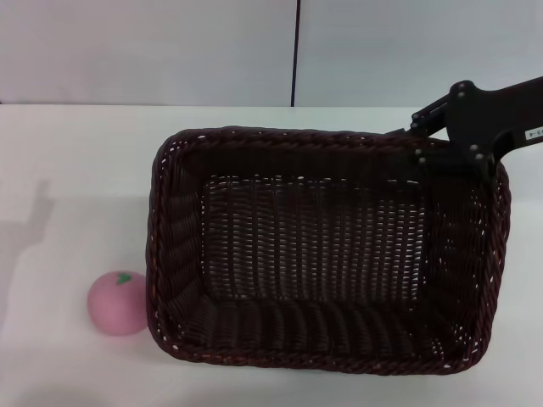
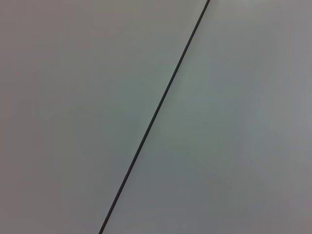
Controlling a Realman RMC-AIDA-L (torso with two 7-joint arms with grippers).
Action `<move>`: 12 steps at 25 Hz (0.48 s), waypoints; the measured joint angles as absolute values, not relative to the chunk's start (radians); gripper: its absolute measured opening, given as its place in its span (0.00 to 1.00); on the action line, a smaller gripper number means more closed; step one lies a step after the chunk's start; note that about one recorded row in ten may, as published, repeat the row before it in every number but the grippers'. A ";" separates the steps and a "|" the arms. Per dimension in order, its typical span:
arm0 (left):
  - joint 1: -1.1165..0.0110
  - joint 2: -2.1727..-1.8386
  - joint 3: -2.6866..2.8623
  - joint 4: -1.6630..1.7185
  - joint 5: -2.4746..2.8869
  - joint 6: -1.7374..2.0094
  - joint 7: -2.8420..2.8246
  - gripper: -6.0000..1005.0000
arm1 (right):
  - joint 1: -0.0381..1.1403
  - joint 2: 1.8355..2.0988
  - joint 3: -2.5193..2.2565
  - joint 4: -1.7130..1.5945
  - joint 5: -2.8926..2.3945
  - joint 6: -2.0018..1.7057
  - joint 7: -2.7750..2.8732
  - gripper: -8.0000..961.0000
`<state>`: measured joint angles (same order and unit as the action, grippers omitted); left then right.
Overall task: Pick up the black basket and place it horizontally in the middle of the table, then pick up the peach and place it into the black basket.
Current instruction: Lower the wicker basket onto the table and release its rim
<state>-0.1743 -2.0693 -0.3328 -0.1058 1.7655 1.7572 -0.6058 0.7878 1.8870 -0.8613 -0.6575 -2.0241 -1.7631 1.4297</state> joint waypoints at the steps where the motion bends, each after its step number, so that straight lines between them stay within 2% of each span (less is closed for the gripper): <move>1: -0.176 -2.069 -0.333 -0.106 1.766 1.757 -0.606 0.79 | 0.788 1.887 -0.861 -0.658 -2.024 -1.763 1.430 0.25; 11: -0.184 -2.069 -0.322 -0.106 1.766 1.751 -0.606 0.79 | 0.785 1.897 -0.857 -0.656 -2.020 -1.747 1.412 0.26; 12: -0.184 -2.069 -0.321 -0.106 1.766 1.749 -0.606 0.79 | 0.784 1.897 -0.853 -0.656 -2.019 -1.745 1.408 0.29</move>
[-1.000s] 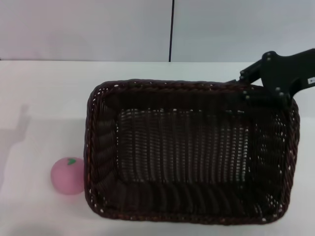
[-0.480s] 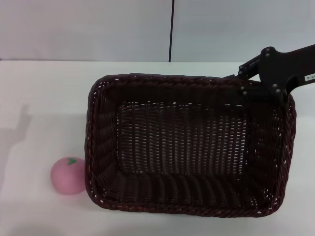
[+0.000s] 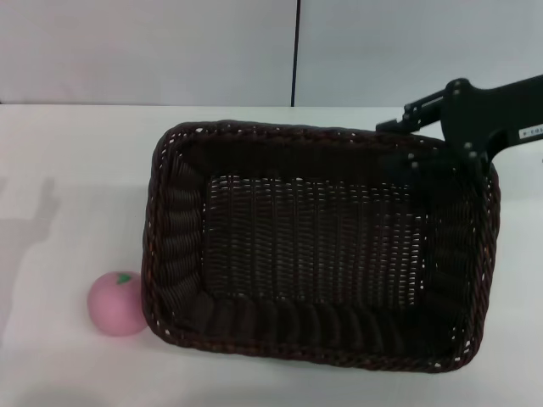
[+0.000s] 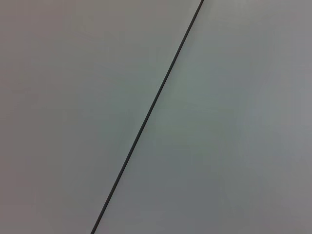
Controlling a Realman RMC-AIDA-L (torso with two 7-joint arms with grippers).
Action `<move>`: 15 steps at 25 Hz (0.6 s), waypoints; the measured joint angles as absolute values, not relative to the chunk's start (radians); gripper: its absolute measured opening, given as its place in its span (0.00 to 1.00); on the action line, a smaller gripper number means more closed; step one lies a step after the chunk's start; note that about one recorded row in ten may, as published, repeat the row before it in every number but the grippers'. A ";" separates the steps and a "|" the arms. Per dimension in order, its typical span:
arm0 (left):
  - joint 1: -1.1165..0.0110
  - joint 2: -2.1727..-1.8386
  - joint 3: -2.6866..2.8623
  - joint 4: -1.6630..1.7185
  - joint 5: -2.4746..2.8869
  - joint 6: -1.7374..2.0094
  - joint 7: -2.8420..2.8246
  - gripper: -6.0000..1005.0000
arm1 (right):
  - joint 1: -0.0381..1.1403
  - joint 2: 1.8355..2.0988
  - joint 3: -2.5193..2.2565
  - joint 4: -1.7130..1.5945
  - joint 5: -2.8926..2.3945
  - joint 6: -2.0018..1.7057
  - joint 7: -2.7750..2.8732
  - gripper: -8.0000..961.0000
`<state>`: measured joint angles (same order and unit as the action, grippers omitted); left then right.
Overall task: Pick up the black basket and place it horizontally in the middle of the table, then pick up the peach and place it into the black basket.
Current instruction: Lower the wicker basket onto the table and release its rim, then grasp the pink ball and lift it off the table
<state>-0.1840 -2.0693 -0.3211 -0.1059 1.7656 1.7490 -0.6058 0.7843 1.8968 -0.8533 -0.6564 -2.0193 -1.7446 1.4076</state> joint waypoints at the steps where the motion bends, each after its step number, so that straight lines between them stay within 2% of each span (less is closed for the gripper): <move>1: -0.184 -2.069 -0.320 -0.106 1.766 1.744 -0.606 0.79 | 0.784 1.896 -0.825 -0.660 -2.018 -1.738 1.395 0.33; 6: -0.191 -2.069 -0.307 -0.106 1.766 1.736 -0.606 0.79 | 0.785 1.879 -0.622 -0.668 -2.003 -1.701 1.319 0.49; 13: -0.193 -2.069 -0.302 -0.106 1.766 1.725 -0.605 0.79 | 0.692 1.879 -0.402 -0.663 -1.798 -1.585 1.194 0.50; 15: -0.193 -2.069 -0.299 -0.106 1.766 1.724 -0.604 0.79 | 0.649 1.891 -0.401 -0.655 -1.742 -1.561 1.175 0.50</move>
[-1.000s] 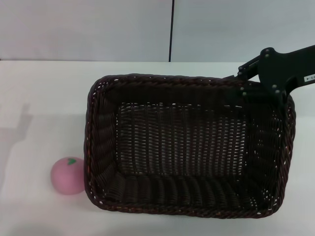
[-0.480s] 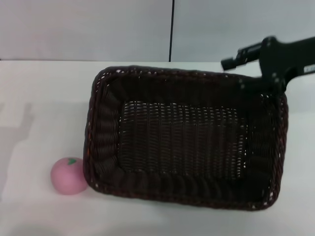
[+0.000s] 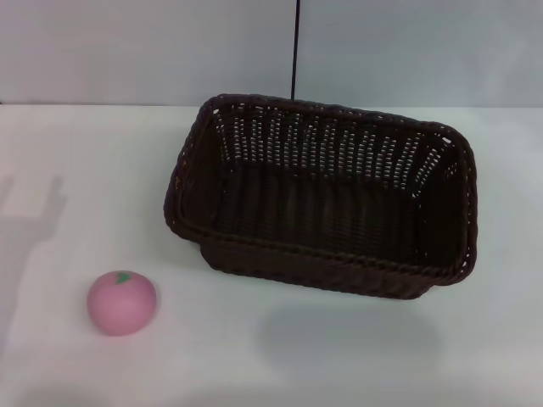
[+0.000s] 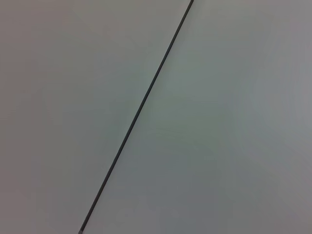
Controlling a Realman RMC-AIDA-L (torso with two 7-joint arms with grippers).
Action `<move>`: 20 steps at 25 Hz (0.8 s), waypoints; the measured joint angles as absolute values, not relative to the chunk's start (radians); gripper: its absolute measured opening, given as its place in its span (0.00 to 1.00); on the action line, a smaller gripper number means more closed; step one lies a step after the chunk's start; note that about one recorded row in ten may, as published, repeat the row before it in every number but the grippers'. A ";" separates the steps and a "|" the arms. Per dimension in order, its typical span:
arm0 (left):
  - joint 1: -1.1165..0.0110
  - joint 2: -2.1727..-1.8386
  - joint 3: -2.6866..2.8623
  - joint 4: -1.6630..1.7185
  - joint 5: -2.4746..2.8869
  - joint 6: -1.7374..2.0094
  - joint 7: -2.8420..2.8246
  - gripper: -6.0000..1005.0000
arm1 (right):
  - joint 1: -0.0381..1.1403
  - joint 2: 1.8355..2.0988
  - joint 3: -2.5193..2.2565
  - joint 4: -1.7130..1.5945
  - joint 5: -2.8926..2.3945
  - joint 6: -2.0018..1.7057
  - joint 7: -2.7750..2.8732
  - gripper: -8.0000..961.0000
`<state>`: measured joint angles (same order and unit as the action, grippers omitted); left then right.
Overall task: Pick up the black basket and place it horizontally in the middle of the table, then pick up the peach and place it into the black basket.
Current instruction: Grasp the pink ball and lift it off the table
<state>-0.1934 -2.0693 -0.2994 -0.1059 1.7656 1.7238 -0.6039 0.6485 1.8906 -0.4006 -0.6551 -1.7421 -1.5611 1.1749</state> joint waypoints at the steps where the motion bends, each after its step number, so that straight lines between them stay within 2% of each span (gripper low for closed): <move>1: -0.194 -2.069 -0.297 -0.105 1.766 1.723 -0.603 0.79 | 0.606 1.914 -0.398 -0.649 -1.708 -1.556 1.160 0.50; 2: -0.194 -2.069 -0.293 -0.103 1.766 1.722 -0.603 0.79 | 0.606 1.914 -0.398 -0.649 -1.708 -1.556 1.160 0.50; 3: -0.196 -2.068 -0.286 -0.099 1.765 1.722 -0.603 0.79 | 0.584 1.930 -0.396 -0.648 -1.687 -1.559 1.153 0.50; 5: -0.197 -2.067 -0.271 -0.094 1.766 1.722 -0.603 0.78 | 0.533 1.970 -0.396 -0.648 -1.646 -1.568 1.138 0.50; 6: -0.200 -2.063 -0.205 -0.065 1.765 1.728 -0.607 0.78 | 0.484 2.006 -0.399 -0.648 -1.607 -1.584 1.122 0.50; 7: -0.200 -2.063 -0.205 -0.065 1.765 1.728 -0.607 0.78 | 0.484 2.006 -0.399 -0.648 -1.607 -1.584 1.122 0.50; 9: -0.205 -2.060 -0.111 -0.002 1.766 1.739 -0.632 0.78 | 0.438 2.040 -0.398 -0.643 -1.584 -1.612 1.114 0.50; 12: -0.208 -2.059 -0.002 0.074 1.766 1.748 -0.668 0.78 | 0.381 2.069 -0.388 -0.594 -1.553 -1.647 1.098 0.50; 20: -0.153 -2.054 0.335 0.271 1.767 1.724 -0.747 0.77 | 0.317 2.069 -0.358 -0.402 -1.449 -1.641 0.969 0.50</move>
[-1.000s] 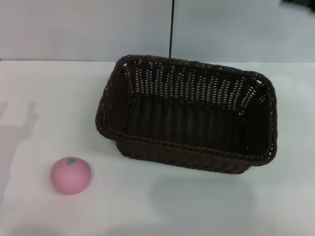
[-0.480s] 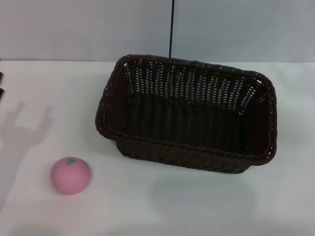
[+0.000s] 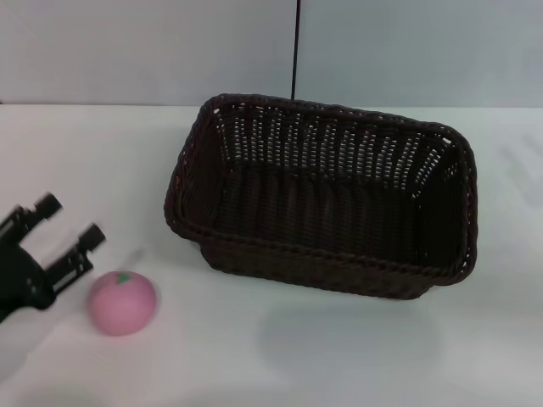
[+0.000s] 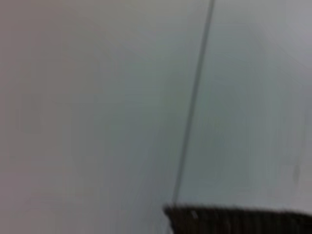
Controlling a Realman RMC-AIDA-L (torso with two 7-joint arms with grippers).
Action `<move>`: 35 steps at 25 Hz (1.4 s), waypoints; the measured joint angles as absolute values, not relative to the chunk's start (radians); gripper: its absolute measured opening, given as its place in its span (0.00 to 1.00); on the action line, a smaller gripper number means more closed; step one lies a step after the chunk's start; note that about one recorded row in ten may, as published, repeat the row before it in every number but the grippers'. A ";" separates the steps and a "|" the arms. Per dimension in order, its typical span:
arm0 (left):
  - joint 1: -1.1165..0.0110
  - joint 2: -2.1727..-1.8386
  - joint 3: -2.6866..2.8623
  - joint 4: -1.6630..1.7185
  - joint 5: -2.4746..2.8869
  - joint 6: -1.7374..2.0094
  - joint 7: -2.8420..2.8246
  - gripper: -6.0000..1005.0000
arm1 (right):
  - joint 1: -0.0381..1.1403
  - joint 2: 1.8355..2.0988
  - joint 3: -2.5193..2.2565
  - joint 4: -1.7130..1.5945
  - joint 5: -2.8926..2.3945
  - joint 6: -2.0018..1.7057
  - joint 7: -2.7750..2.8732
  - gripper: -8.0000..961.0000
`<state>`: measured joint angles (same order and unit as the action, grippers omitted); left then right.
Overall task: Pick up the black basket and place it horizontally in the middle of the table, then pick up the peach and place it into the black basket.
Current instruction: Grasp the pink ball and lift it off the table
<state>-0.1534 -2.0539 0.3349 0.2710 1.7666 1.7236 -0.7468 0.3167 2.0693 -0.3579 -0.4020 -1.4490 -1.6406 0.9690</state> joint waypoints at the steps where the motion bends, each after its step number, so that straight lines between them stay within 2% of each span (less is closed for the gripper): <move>1: -0.142 -2.051 0.374 0.285 1.769 1.719 -0.759 0.77 | 0.316 2.069 -0.343 -0.389 -1.448 -1.629 0.964 0.50; 10: -0.127 -2.046 0.411 0.325 1.921 1.691 -0.796 0.76 | 0.329 2.068 -0.315 -0.378 -1.448 -1.594 0.973 0.50; 22: -0.135 -2.055 0.420 0.318 1.948 1.614 -0.804 0.75 | 0.342 2.067 -0.314 -0.362 -1.448 -1.570 0.971 0.50; 33: -0.152 -2.056 0.428 0.322 1.985 1.631 -0.804 0.53 | 0.338 2.068 -0.314 -0.362 -1.451 -1.554 0.968 0.50; 35: -0.153 -2.056 0.428 0.322 1.987 1.632 -0.804 0.45 | 0.337 2.068 -0.314 -0.362 -1.450 -1.554 0.968 0.50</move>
